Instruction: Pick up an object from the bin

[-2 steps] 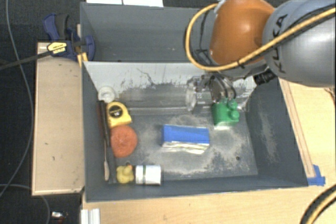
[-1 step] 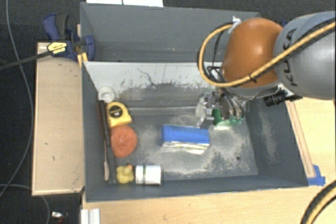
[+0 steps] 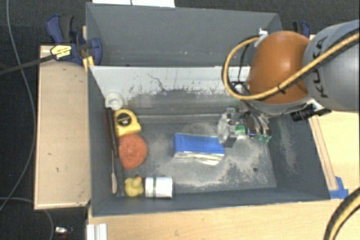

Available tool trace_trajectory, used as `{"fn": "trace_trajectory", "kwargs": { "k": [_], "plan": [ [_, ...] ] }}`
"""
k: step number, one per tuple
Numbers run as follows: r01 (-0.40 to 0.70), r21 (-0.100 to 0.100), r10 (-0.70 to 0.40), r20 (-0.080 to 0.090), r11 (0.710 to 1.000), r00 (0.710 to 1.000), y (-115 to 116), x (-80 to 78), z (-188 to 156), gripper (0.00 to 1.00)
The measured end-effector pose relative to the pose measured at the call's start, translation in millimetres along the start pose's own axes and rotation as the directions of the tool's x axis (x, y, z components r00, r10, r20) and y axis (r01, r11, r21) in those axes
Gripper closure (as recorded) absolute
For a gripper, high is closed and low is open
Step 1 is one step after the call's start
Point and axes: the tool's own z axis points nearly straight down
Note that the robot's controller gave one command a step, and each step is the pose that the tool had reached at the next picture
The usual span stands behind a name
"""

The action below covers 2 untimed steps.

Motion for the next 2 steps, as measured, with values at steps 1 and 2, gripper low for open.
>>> {"fn": "trace_trajectory", "kwargs": {
  "k": [1,2],
  "plan": [
    [-0.126,0.001,0.126,-0.002,0.992,0.992,58.4,66.3,64.3,0.0],
    [-0.127,0.0,0.127,-0.002,0.992,0.992,58.2,66.0,64.1,0.0]
  ]
}}
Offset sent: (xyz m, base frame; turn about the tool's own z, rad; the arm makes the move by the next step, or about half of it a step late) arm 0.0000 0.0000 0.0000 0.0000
